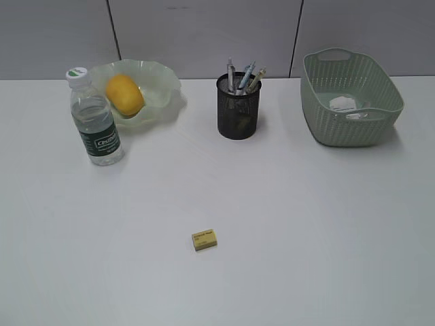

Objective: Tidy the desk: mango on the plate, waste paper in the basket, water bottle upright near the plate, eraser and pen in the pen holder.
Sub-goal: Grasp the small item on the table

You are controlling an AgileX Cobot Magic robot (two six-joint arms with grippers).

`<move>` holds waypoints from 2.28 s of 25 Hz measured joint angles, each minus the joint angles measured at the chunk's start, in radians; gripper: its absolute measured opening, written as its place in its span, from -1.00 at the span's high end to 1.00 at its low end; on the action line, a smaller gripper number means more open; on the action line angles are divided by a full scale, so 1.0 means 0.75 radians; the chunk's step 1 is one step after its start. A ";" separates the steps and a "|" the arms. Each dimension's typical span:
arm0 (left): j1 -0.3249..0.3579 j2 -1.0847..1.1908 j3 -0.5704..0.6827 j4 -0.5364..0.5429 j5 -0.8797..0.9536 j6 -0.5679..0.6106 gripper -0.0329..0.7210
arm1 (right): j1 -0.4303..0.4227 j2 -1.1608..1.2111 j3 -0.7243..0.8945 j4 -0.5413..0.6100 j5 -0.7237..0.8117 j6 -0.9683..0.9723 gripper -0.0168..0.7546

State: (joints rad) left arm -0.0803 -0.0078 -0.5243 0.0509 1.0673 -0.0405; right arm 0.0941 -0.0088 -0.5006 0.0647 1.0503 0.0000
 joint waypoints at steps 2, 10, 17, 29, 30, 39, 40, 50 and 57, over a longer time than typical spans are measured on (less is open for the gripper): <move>0.000 0.000 0.000 0.000 0.000 0.000 -0.24 | 0.000 0.000 0.000 0.000 0.000 0.000 -0.23; 0.000 0.000 0.000 0.005 0.000 0.000 -0.24 | 0.000 0.000 0.000 0.000 0.000 0.000 -0.23; 0.000 0.000 0.000 0.005 0.000 0.000 -0.26 | 0.000 0.000 0.000 0.000 0.000 0.000 -0.36; 0.000 0.204 -0.170 -0.077 0.085 0.000 -0.38 | 0.000 0.000 0.000 0.000 -0.002 0.000 -0.38; 0.000 0.274 -0.206 -0.085 0.124 0.000 -0.41 | 0.000 0.000 0.000 0.000 -0.002 0.000 -0.35; 0.000 0.922 -0.504 -0.270 0.199 0.027 -0.42 | 0.000 0.000 0.000 0.000 -0.002 0.000 -0.23; 0.000 0.996 -0.534 -0.311 0.199 0.054 -0.42 | 0.000 0.000 0.000 0.000 -0.002 0.000 -0.23; -0.096 1.590 -0.743 -0.366 0.198 0.250 -0.39 | 0.000 0.000 0.000 0.000 -0.002 0.000 -0.20; -0.503 1.903 -0.816 -0.195 0.196 0.319 -0.39 | 0.000 0.000 0.000 0.000 -0.002 0.000 -0.19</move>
State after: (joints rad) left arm -0.4576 1.4193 -1.1360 -0.0956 1.2145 0.1986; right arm 0.0941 -0.0088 -0.5006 0.0647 1.0491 0.0000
